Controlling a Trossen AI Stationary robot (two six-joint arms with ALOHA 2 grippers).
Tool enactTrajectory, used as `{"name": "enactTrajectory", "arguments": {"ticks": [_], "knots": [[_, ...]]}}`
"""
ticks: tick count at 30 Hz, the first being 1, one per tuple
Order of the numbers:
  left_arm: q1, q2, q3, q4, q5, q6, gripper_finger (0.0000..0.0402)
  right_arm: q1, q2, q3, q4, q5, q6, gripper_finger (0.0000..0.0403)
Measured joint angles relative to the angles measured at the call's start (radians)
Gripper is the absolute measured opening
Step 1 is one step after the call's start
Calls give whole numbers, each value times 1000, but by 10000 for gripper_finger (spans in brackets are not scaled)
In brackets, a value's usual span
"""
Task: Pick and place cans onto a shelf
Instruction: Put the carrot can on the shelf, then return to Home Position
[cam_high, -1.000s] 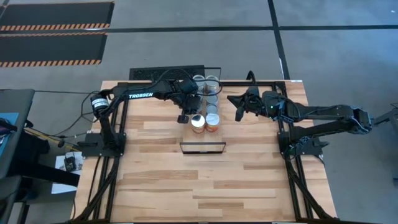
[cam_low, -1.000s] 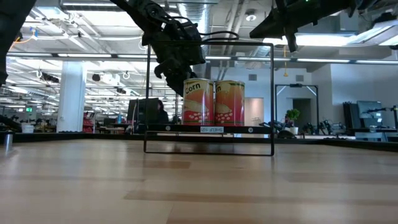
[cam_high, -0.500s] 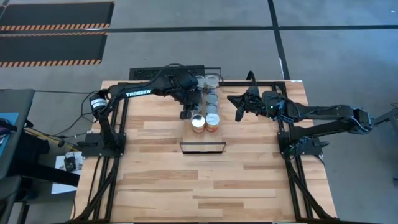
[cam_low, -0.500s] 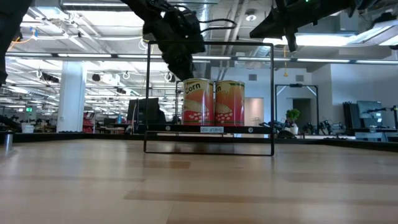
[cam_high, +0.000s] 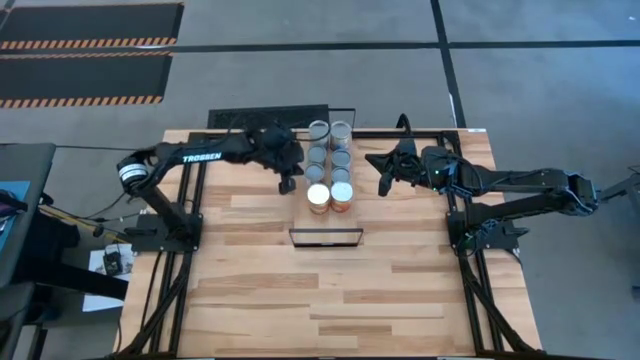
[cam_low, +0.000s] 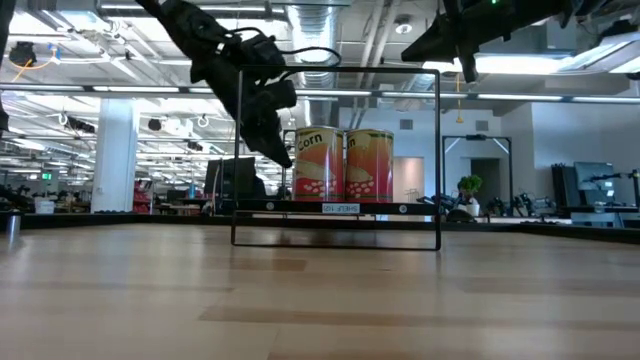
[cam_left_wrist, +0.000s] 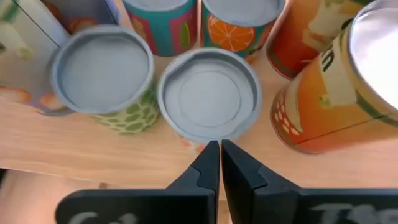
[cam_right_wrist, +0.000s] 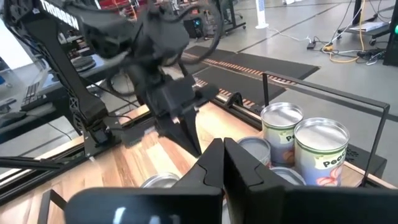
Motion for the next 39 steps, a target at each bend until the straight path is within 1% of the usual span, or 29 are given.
{"name": "enactTrajectory", "arguments": {"ticks": [4, 9, 17, 20, 23, 25, 27, 30, 32, 36, 39], "knots": [[0, -2, -54, 76, -15, -23, 1, 0, 0, 0, -1, 0, 1, 15], [3, -3, -57, 107, -27, -25, 0, 0, 0, 0, -2, 0, 3, 15], [1, 1, -57, 140, -10, -40, 0, 0, 0, 0, -2, 0, 3, 19], [13, -40, -59, 147, -7, -66, 0, -6, 0, 0, -2, 3, -18, 19], [20, -100, -59, 149, -6, -98, 0, -20, 0, 0, -3, 4, -122, 20], [20, -140, -59, 149, 7, -105, 0, -30, 0, 0, -3, 1, -145, 19], [19, -179, -59, 156, 31, -106, 0, -46, 0, -1, -3, -52, -183, 12], [20, -223, -58, 165, 73, -118, 0, -85, 0, -13, -1, -216, -219, 5], [24, -244, -58, 177, 121, -132, 0, -118, 0, -25, 3, -309, -218, 6], [34, -259, -58, 202, 220, -157, 0, -180, 0, -37, 6, -444, -260, 4], [34, -259, -58, 220, 253, -145, 0, -217, 0, -37, 32, -530, -299, 3]]}}
